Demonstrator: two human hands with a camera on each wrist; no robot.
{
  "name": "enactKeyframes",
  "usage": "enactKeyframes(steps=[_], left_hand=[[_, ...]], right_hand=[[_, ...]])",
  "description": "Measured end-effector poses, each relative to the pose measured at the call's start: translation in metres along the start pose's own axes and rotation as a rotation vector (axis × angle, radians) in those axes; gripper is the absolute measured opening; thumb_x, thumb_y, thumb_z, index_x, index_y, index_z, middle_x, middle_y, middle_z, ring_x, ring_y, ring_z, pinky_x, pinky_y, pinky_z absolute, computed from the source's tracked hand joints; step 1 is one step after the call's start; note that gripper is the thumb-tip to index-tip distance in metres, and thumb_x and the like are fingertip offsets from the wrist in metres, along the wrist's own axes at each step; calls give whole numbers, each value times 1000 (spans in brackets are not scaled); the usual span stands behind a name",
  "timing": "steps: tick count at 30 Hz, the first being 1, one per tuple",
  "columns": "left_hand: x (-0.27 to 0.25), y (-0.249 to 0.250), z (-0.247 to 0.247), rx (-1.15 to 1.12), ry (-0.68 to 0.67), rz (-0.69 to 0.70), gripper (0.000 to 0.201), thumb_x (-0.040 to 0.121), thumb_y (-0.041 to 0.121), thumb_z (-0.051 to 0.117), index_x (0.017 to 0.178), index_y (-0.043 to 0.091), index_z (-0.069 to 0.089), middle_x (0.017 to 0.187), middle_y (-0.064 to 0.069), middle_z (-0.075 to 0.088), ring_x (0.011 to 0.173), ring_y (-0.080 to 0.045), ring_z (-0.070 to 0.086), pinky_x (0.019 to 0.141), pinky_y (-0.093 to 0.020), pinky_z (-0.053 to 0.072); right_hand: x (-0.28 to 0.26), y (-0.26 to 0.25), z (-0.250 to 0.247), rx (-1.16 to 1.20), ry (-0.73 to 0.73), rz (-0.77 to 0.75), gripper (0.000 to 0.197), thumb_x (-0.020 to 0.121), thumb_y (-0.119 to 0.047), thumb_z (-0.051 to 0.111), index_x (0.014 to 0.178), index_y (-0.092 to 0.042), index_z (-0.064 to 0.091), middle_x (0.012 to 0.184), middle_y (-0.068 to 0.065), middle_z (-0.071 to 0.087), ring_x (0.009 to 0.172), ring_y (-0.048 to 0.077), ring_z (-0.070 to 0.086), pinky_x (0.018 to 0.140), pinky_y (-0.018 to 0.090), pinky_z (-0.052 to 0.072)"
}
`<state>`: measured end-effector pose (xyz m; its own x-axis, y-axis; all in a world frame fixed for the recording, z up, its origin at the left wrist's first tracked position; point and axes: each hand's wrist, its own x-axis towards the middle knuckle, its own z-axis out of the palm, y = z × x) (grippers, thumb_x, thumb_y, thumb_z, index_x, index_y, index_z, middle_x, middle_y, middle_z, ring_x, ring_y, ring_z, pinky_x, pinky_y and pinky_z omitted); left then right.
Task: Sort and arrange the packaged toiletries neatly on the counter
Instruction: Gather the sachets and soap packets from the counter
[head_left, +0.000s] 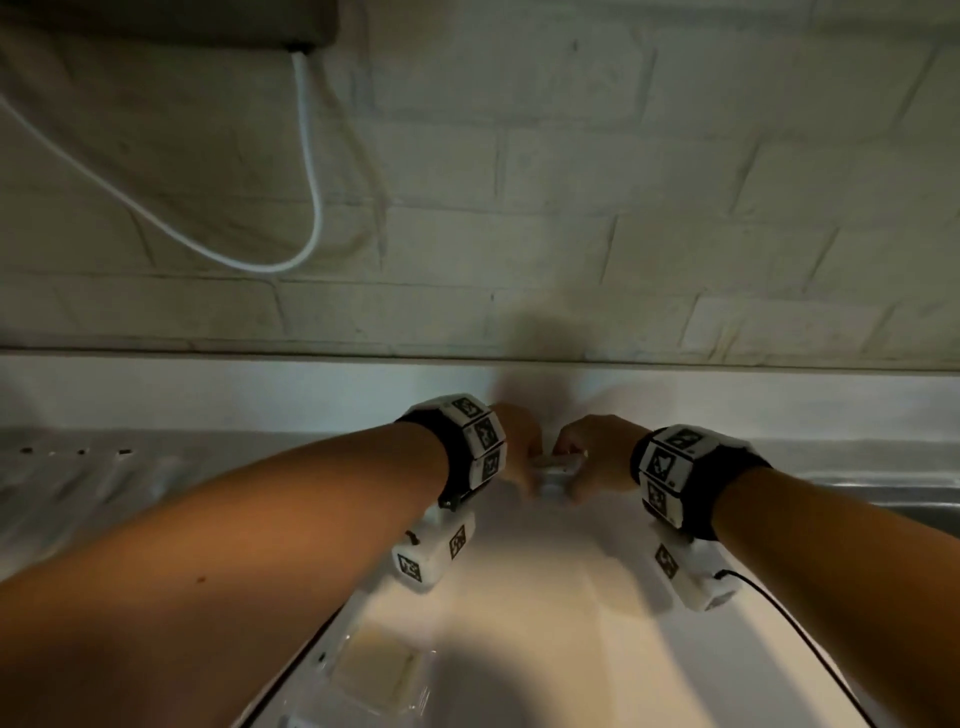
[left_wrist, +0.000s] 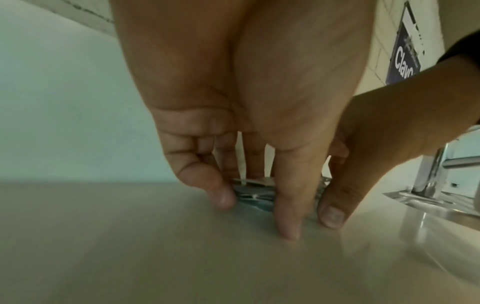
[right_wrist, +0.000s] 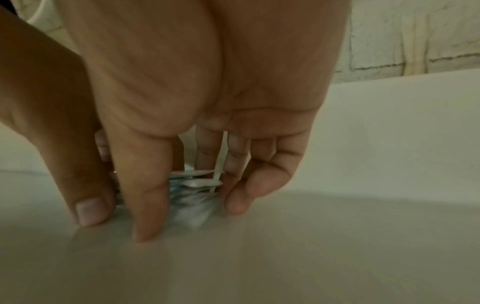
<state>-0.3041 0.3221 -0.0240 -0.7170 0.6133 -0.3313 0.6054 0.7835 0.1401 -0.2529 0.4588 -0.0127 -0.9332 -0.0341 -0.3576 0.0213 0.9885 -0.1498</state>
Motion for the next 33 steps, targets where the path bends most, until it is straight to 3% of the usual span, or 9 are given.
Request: enactKeyframes(steps=[6, 10, 12, 14, 18, 21, 25, 33], left_hand=[[3, -5, 3, -13, 10, 5, 56, 72, 42, 81, 119, 14, 68, 117, -7, 67, 107, -26, 62, 94, -39, 52], [2, -6, 4, -18, 23, 8, 54, 71, 41, 81, 117, 16, 69, 114, -6, 68, 104, -24, 64, 90, -36, 53], [2, -7, 3, -22, 25, 3, 54, 68, 44, 81, 115, 17, 70, 110, -4, 70, 98, -22, 66, 81, -33, 57], [1, -6, 2, -27, 8, -1, 51, 70, 42, 81, 113, 16, 71, 106, -5, 72, 92, -21, 69, 63, -25, 56], [1, -4, 1, -26, 2, -10, 46, 72, 37, 82, 111, 14, 73, 104, -6, 74, 87, -19, 72, 50, -16, 49], [0, -4, 1, -38, 8, -16, 46, 70, 36, 83, 109, 15, 73, 104, -6, 73, 86, -20, 72, 57, -23, 55], [-1, -4, 1, -54, 11, -24, 49, 69, 36, 84, 111, 15, 72, 107, -6, 70, 89, -21, 71, 75, -36, 62], [-7, -1, -2, -43, -6, -36, 49, 69, 37, 83, 111, 15, 70, 102, -5, 73, 85, -21, 73, 78, -39, 61]], right_hand=[[-1, 1, 3, 30, 1, -4, 52, 71, -30, 80, 118, -19, 62, 124, 3, 59, 111, 22, 56, 90, 31, 46], [-2, -1, 1, 51, -20, -3, 53, 71, -23, 80, 120, -17, 62, 124, 4, 58, 93, 19, 60, 73, 26, 52], [-3, -1, -2, 56, -37, 0, 54, 71, -20, 80, 122, -16, 61, 123, 5, 58, 80, 15, 58, 63, 21, 52], [-4, -2, -2, 53, -40, 1, 56, 71, -19, 80, 123, -16, 60, 122, 5, 59, 75, 15, 60, 61, 21, 53], [-3, -2, 0, 33, -27, 15, 52, 72, -18, 78, 121, -17, 62, 119, 7, 62, 93, 22, 68, 76, 28, 58], [-3, -3, 0, 5, -20, 15, 48, 72, -18, 77, 119, -18, 64, 118, 7, 64, 99, 22, 66, 76, 27, 56], [-4, -3, 0, 2, -21, 20, 47, 72, -16, 75, 117, -18, 65, 116, 6, 64, 93, 19, 64, 67, 24, 50], [-2, -3, 2, 0, -3, 24, 48, 71, -18, 75, 118, -19, 63, 117, 5, 63, 91, 17, 59, 69, 25, 46]])
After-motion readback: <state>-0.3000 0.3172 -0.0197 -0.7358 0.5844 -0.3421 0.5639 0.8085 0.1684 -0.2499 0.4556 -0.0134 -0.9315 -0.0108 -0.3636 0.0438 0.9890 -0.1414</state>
